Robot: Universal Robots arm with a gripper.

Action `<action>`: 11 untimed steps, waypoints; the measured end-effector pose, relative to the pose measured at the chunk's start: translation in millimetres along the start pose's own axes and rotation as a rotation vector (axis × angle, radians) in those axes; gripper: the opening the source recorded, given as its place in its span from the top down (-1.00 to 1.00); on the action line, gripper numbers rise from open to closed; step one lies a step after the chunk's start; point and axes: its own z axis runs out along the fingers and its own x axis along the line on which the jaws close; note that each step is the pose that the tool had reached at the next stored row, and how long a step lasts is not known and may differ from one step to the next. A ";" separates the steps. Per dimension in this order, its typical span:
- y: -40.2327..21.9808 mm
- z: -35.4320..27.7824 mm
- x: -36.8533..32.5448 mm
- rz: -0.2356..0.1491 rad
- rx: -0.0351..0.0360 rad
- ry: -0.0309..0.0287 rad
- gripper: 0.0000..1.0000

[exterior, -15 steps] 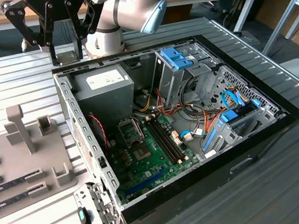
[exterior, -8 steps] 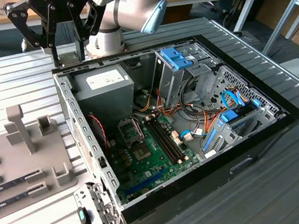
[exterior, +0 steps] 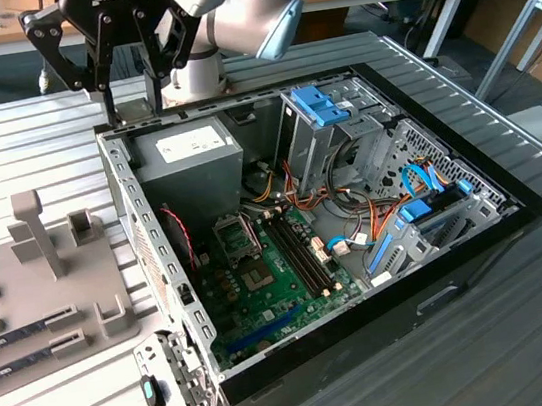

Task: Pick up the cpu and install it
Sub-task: 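Pick up the cpu and move it towards the insertion slot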

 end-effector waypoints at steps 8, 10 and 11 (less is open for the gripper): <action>-4.0 2.5 -6.9 0.000 -0.0001 -0.0001 0.05; -5.1 3.6 -9.0 0.000 -0.0001 -0.0001 0.05; -5.4 4.1 -9.8 0.000 0.0000 -0.0001 0.05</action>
